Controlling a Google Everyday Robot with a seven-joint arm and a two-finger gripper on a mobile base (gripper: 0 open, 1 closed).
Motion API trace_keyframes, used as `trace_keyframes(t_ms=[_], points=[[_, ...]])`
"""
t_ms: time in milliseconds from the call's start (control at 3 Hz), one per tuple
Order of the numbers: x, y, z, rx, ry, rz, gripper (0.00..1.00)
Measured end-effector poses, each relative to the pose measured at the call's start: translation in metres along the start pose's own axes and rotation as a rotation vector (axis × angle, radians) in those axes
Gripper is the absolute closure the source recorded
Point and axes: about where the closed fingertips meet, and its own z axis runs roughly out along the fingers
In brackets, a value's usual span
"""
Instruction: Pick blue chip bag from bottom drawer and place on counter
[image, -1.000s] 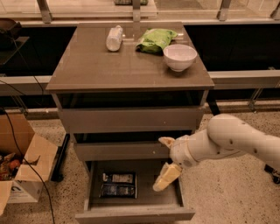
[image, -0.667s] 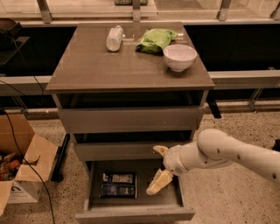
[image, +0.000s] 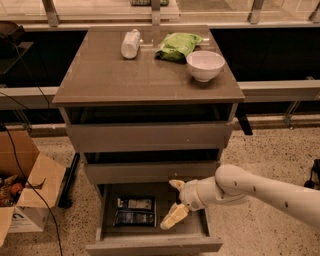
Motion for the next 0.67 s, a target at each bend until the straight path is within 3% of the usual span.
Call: trace_keyframes(t_ms=[333, 667], points=[[0.000, 0.000, 0.000, 0.000, 0.000, 0.000, 0.00], [0.008, -0.003, 0.029, -0.007, 0.052, 0.009, 0.00]])
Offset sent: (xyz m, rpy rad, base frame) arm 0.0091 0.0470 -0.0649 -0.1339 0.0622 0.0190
